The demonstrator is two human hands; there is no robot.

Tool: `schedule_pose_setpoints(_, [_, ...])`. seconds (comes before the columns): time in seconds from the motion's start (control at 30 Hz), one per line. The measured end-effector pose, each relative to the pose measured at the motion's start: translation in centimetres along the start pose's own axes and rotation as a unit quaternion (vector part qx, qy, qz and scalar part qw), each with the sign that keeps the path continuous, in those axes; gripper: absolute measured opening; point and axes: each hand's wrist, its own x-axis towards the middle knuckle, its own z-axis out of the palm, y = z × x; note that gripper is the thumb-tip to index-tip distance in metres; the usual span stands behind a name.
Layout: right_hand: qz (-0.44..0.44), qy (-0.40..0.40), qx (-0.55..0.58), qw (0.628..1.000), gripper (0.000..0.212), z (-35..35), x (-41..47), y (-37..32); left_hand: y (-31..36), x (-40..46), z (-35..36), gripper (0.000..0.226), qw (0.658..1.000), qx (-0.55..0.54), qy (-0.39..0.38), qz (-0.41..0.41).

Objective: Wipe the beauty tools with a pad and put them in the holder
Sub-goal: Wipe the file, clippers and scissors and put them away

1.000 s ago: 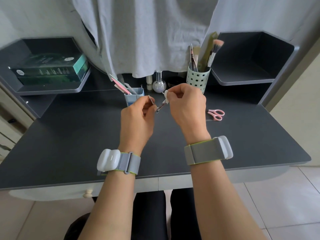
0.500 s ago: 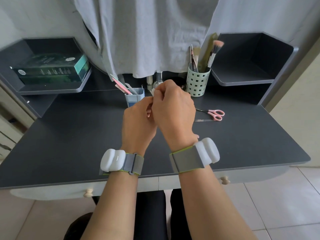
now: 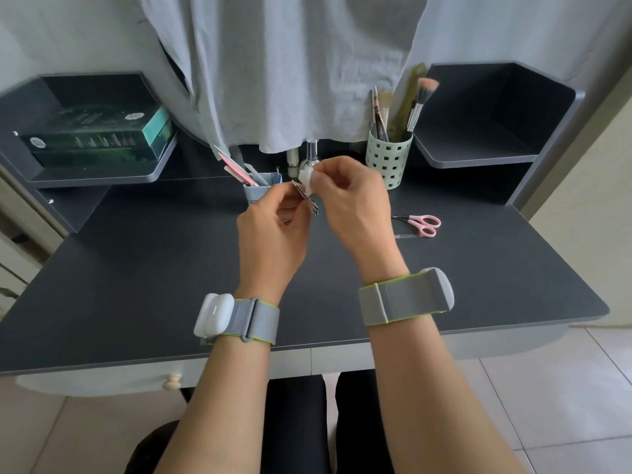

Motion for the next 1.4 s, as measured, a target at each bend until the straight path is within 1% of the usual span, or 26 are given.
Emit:
schedule_pose_setpoints(0.1, [-0.015,-0.031,-0.003,0.999,0.012,0.4,-0.1,-0.1,0.0,0.0,-0.1,0.011,1.0,-0.001,-0.001,0.001])
schedule_pose_setpoints(0.2, [-0.024,-0.044,-0.006,0.999,0.008,0.4,0.1,-0.1,-0.1,0.2,-0.3,0.01,1.0,0.006,0.005,-0.002])
schedule_pose_setpoints(0.3, [-0.037,-0.037,-0.029,0.998,0.007,0.5,0.2,0.0,-0.1,0.2,-0.3,0.012,1.0,0.006,0.004,0.001])
schedule_pose_setpoints(0.43, [-0.054,-0.028,-0.073,0.995,0.015,0.8,0.3,0.8,-0.4,0.3,-0.2,0.013,1.0,-0.014,0.0,-0.028])
schedule_pose_setpoints(0.57, [-0.066,-0.018,-0.121,0.99,0.012,0.8,0.6,2.0,-0.5,0.6,-0.4,0.014,0.998,-0.049,0.001,-0.046])
schedule_pose_setpoints(0.73, [-0.058,-0.013,-0.142,0.988,0.009,0.5,0.9,3.2,-0.5,0.8,-0.3,0.013,0.996,-0.07,0.011,-0.047])
schedule_pose_setpoints(0.87, [-0.044,-0.011,-0.132,0.99,0.008,0.6,0.9,3.6,-0.5,0.7,-0.1,0.012,0.996,-0.074,0.012,-0.048])
schedule_pose_setpoints(0.97, [-0.018,-0.019,-0.133,0.991,0.01,0.6,0.7,3.7,-0.4,0.7,-0.1,0.013,0.996,-0.073,0.021,-0.046])
schedule_pose_setpoints(1.1, [0.046,-0.053,-0.121,0.99,0.013,0.3,0.4,3.8,-0.5,0.7,0.1,0.012,0.995,-0.073,0.027,-0.058])
schedule_pose_setpoints(1.2, [0.094,-0.089,-0.068,0.989,0.014,0.1,0.1,3.7,-0.7,0.6,0.4,0.012,0.995,-0.08,0.018,-0.064])
schedule_pose_setpoints(1.3, [0.137,-0.085,0.026,0.987,0.014,-0.2,-0.1,3.5,-0.6,0.5,0.4,0.01,0.995,-0.085,0.008,-0.055])
schedule_pose_setpoints(1.4, [0.153,-0.072,0.078,0.982,0.016,-0.3,-0.3,3.4,-0.4,0.5,0.4,0.009,0.996,-0.083,0.001,-0.044])
